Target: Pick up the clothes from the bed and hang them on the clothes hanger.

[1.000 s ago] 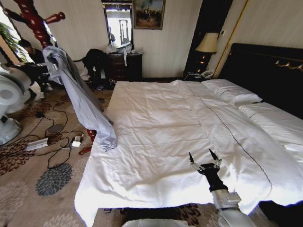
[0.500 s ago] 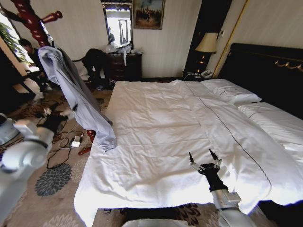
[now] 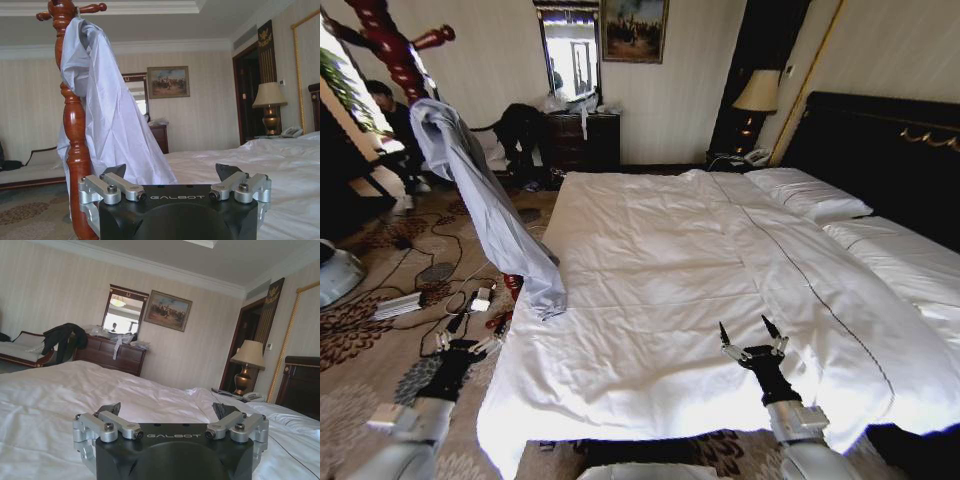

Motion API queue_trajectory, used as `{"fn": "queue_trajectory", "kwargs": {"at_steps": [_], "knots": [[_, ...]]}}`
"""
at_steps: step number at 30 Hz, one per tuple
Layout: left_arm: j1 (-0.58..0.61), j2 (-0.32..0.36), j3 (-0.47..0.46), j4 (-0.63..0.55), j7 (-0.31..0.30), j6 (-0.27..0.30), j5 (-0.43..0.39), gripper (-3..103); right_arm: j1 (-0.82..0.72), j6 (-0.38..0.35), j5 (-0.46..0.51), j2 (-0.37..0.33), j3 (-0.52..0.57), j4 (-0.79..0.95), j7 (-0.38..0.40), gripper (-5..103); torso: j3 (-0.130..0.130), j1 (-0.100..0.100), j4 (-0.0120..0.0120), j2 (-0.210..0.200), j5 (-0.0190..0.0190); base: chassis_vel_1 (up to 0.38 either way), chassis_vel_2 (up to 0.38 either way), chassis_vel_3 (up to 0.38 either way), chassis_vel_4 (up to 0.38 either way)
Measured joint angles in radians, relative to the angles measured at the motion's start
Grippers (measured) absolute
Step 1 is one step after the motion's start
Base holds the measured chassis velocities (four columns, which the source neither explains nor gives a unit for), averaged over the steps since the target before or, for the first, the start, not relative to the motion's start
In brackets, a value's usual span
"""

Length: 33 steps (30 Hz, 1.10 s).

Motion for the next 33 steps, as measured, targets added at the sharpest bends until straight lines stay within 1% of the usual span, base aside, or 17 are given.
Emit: {"fn": "queue_trajectory", "kwargs": {"at_steps": [3,5,7,10,33], "knots": [[0.012,-0.022,-0.011,-0.002,0.01,-0.011,0.0,100,0.0,0.0,0.0,0.0,0.0,0.0,0.0,100,0.0,0.0,0.0,0.0,0.0002,0.0,0.0,0.0,0.0],[0.019,-0.065,-0.017,0.009,0.019,-0.016,-0.006,100,0.0,0.0,0.0,0.0,0.0,0.0,0.0,100,0.0,0.0,0.0002,0.0,-0.0004,0.0,0.0,0.0,0.0],[0.023,-0.079,-0.013,0.013,0.022,-0.018,0.001,100,0.0,0.0,0.0,0.0,0.0,0.0,0.0,100,0.0,0.0,0.0006,0.0,-0.0003,0.0,0.0,0.0,0.0],[0.022,-0.082,-0.01,0.015,0.023,-0.018,0.002,100,0.0,0.0,0.0,0.0,0.0,0.0,0.0,100,0.0,0.0,0.0,0.0,-0.0003,0.0,0.0,0.0,0.0],[0.014,-0.076,-0.006,0.018,0.02,-0.013,-0.002,100,0.0,0.0,0.0,0.0,0.0,0.0,0.0,100,0.0,0.0,0.0002,0.0,-0.0003,0.0,0.0,0.0,0.0]]}}
